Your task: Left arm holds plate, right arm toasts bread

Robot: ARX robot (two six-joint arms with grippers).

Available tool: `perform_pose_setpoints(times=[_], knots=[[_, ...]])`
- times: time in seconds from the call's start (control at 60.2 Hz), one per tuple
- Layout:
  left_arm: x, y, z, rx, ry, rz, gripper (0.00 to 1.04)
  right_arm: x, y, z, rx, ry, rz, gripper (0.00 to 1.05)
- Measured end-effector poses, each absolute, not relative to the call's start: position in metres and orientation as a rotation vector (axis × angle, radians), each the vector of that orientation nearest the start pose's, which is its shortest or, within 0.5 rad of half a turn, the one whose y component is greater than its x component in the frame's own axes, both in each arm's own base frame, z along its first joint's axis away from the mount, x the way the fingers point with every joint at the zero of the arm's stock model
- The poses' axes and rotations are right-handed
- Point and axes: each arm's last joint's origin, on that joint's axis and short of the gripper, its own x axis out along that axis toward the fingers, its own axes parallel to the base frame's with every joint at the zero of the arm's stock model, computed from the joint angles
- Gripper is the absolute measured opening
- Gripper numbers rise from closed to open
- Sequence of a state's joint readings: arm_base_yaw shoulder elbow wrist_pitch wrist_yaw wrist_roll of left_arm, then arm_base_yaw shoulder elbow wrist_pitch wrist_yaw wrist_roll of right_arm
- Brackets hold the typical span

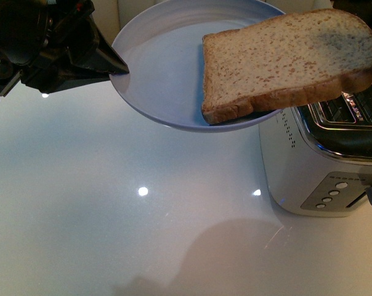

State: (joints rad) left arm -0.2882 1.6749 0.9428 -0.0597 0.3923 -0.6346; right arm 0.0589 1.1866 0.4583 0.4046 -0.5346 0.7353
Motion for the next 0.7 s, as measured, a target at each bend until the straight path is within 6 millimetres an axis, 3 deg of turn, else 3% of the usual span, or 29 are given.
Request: perform_pose_setpoints(times=[0.316, 0.698], knots=[[0.319, -0.107, 0.18, -0.618, 0.986, -0.368, 0.03, 0.238, 0.046, 0.189, 0.834, 0.6, 0.464, 0.95], [0.318, -0.108, 0.179, -0.62, 0.992, -0.367, 0.03, 0.238, 0.049, 0.187, 0.854, 0.618, 0.471, 0.36]])
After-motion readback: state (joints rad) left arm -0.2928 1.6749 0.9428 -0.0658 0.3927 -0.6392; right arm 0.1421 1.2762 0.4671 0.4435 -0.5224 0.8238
